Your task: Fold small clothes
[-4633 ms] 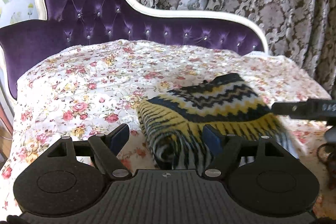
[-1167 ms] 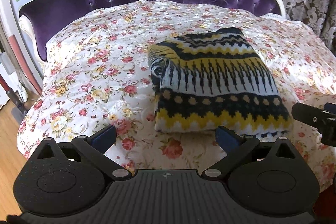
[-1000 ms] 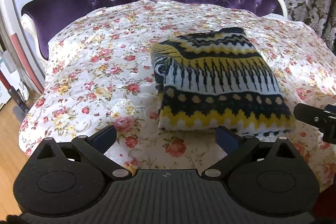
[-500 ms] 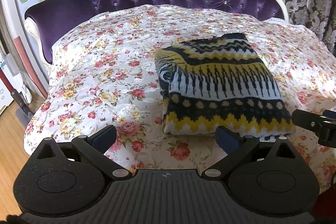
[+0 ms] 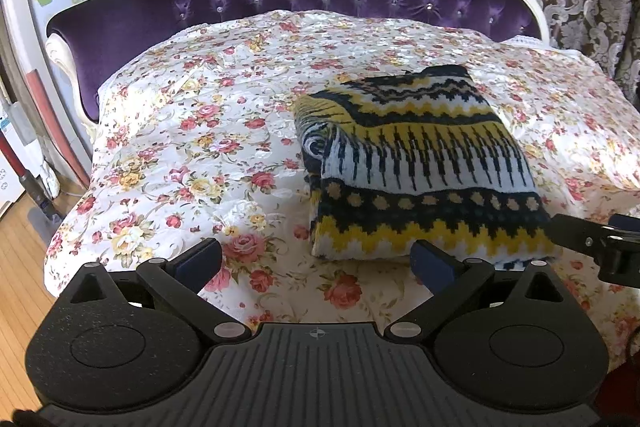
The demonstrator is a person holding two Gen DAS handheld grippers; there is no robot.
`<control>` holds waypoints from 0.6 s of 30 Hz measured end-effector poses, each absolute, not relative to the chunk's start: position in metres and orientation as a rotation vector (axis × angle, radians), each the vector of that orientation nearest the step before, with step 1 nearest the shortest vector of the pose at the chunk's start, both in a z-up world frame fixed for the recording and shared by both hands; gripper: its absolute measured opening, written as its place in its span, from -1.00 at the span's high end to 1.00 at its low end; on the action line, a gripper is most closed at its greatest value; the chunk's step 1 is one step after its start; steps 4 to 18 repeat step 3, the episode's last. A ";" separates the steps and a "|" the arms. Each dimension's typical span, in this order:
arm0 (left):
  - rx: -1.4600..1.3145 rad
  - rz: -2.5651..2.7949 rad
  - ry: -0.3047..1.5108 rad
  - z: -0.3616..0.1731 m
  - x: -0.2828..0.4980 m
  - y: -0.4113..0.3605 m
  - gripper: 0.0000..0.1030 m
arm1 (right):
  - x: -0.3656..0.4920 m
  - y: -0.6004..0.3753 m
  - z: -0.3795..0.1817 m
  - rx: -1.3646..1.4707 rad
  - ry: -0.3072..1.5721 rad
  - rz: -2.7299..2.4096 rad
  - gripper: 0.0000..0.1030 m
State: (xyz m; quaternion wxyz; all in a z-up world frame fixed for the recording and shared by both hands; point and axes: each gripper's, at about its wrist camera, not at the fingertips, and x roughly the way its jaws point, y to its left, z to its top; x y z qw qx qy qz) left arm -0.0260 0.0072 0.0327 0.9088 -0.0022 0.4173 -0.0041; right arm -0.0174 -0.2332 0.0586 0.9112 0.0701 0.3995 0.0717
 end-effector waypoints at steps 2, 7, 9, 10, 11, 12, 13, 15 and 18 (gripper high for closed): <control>-0.005 -0.012 0.862 0.032 -0.025 0.008 -0.98 | -0.017 -0.233 0.058 0.146 0.827 0.150 -0.99; -0.004 -0.013 0.863 0.032 -0.024 0.008 -0.98 | -0.017 -0.232 0.058 0.147 0.828 0.152 -0.99; -0.004 -0.013 0.863 0.032 -0.024 0.008 -0.98 | -0.017 -0.232 0.058 0.147 0.828 0.152 -0.99; -0.004 -0.013 0.863 0.032 -0.024 0.008 -0.98 | -0.017 -0.232 0.058 0.147 0.828 0.152 -0.99; -0.004 -0.013 0.863 0.032 -0.024 0.008 -0.98 | -0.017 -0.232 0.058 0.147 0.828 0.152 -0.99; -0.004 -0.013 0.863 0.032 -0.024 0.008 -0.98 | -0.017 -0.232 0.058 0.147 0.828 0.152 -0.99; -0.004 -0.013 0.863 0.032 -0.024 0.008 -0.98 | -0.017 -0.232 0.058 0.147 0.828 0.152 -0.99; -0.004 -0.013 0.863 0.032 -0.024 0.008 -0.98 | -0.017 -0.232 0.058 0.147 0.828 0.152 -0.99; -0.004 -0.013 0.863 0.032 -0.024 0.008 -0.98 | -0.017 -0.232 0.058 0.147 0.828 0.152 -0.99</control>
